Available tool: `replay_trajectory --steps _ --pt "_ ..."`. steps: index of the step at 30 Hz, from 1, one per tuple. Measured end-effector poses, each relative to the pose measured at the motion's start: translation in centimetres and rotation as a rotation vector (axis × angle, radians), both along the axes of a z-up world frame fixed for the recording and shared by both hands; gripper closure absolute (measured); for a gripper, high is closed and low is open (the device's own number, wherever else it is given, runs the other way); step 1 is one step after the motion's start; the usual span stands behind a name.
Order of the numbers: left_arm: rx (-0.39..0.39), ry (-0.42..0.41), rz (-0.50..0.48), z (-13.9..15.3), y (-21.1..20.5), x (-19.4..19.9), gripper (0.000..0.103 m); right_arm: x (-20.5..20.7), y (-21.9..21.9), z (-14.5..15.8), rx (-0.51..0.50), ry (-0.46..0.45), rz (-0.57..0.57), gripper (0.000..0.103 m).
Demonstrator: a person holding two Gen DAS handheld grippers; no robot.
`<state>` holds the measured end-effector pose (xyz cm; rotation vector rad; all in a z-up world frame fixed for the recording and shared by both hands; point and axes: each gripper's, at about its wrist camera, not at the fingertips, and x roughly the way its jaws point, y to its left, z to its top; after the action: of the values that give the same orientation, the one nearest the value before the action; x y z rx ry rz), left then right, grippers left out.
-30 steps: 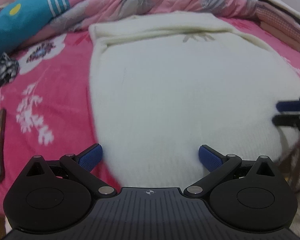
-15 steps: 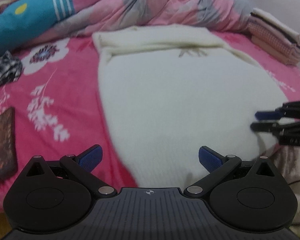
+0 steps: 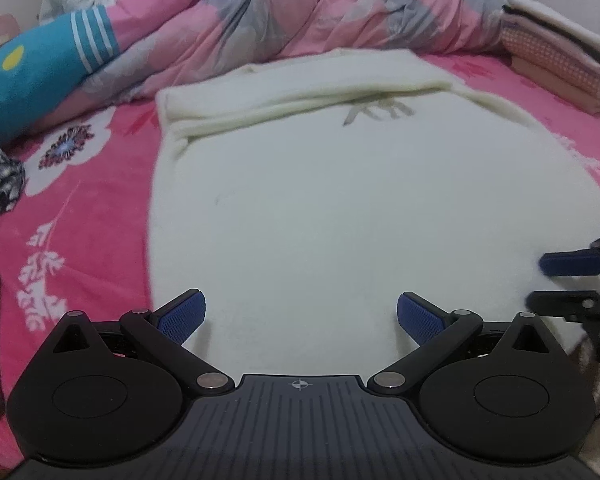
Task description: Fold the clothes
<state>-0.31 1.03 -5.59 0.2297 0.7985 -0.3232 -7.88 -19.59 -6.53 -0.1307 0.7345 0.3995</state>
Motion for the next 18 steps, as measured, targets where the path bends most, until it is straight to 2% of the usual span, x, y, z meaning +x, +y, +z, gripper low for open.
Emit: replay_trajectory --steps 7,14,18 --pt "-0.051 0.048 0.022 -0.8 0.7 0.4 0.0 -0.1 0.1 0.0 -0.004 -0.004 0.002 0.069" --pt "-0.048 0.047 0.023 -0.8 0.6 0.4 0.0 0.0 0.1 0.3 0.006 0.007 -0.008 0.068" --pt "-0.05 0.054 0.022 -0.8 0.6 0.6 0.0 0.1 -0.6 1.5 0.041 -0.01 -0.035 0.068"
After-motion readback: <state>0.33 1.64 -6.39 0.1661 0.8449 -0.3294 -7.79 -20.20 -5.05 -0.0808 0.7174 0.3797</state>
